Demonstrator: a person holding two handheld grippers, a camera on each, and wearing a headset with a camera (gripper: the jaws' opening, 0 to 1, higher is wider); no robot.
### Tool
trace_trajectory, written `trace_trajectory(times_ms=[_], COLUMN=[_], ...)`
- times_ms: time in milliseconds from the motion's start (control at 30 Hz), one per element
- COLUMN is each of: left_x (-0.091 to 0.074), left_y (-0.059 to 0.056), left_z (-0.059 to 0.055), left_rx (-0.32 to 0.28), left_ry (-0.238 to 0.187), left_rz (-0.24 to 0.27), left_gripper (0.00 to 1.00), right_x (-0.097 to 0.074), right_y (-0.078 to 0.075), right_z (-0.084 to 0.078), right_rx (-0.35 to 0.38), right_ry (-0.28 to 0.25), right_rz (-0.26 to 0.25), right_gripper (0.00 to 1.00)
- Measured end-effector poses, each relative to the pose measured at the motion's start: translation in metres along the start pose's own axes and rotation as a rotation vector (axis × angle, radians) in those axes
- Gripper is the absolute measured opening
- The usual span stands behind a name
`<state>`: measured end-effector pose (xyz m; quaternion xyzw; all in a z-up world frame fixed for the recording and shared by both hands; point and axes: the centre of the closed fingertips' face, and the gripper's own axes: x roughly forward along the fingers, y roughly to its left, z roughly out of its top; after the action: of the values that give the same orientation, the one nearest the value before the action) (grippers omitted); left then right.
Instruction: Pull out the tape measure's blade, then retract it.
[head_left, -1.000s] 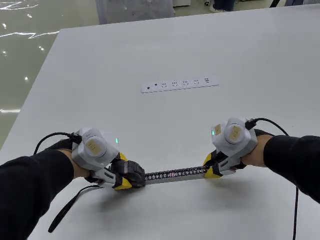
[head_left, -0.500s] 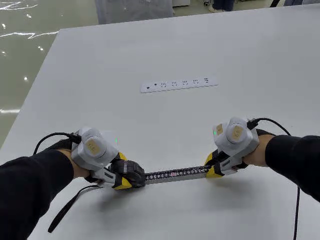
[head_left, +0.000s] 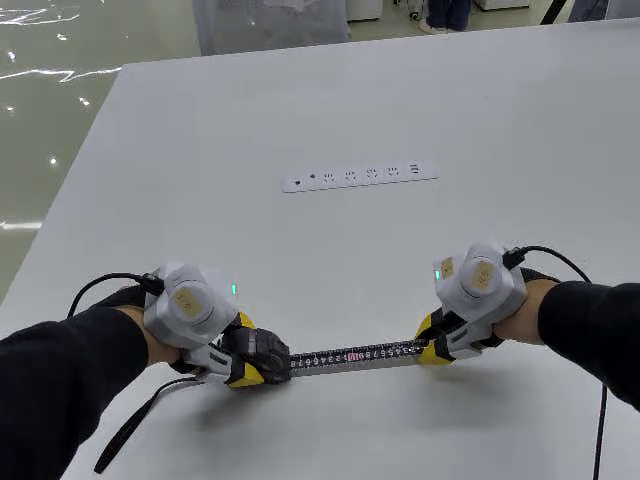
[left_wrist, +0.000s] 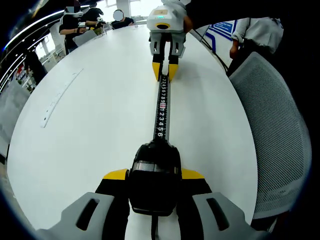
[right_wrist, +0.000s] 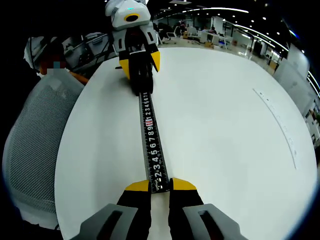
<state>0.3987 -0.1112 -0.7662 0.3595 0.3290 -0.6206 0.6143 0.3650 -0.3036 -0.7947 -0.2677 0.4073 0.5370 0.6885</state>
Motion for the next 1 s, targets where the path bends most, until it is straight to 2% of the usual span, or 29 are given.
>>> trace_trajectory(times_ms=[1000], left_x=[0.001], left_y=[0.0], left_z=[0.0], left_rx=[0.001], left_ry=[0.004], left_rz=[-0.001], left_gripper=[0.3], right_x=[-0.008], right_y=[-0.001], right_z=[-0.012], right_rx=[0.012], right_ry=[0.004], right_rz=[-0.012], right_gripper=[0.08])
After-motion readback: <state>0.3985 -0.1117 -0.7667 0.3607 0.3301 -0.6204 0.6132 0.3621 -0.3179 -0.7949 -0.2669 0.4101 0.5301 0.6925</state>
